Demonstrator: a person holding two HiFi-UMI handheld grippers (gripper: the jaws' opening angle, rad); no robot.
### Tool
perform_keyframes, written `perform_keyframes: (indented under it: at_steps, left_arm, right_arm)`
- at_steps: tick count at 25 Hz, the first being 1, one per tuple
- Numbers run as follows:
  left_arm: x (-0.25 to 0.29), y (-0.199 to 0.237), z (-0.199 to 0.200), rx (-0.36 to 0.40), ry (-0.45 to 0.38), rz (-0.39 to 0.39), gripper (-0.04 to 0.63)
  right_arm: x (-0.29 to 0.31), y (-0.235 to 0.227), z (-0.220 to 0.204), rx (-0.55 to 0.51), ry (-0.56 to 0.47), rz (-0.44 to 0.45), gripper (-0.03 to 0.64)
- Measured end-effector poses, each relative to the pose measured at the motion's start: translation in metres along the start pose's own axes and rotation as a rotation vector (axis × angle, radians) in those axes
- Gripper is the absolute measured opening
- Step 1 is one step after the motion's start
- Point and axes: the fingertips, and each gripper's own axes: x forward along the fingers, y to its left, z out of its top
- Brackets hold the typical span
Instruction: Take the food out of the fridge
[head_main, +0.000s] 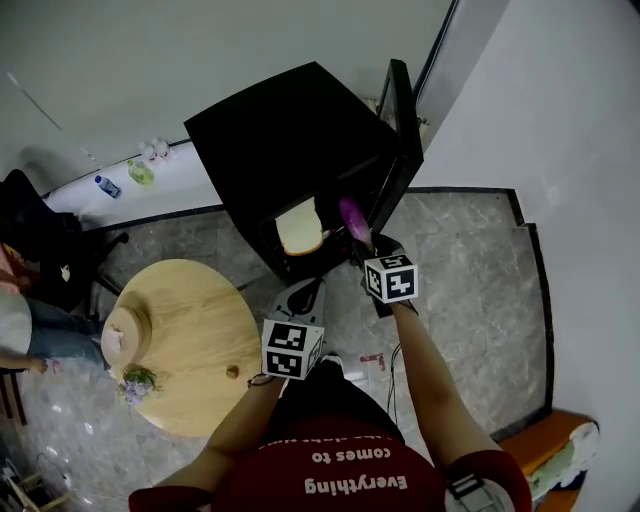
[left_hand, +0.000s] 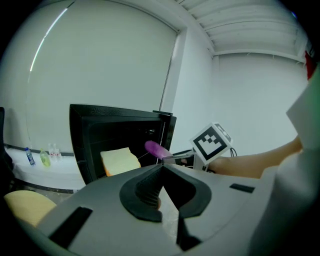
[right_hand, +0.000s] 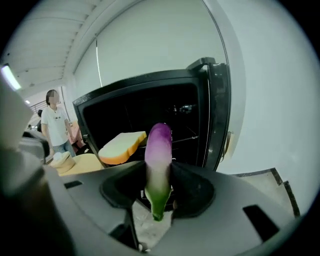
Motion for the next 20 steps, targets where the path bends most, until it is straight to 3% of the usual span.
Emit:
perform_keyframes:
  at_steps: [10, 20]
  left_arm:
    - [-0.023, -0.031, 0.008, 0.046, -0.04, -0.058, 0.006]
    - [-0.057, -0.052, 0.005, 0.118, -0.061, -0.077, 0.006]
  right_arm:
    - [-0.083, 0.045, 0.001, 0.093, -0.141, 0.056, 0.164]
    - [-0.149, 0.075, -0.011, 0.111, -0.199, 0.071, 0.164]
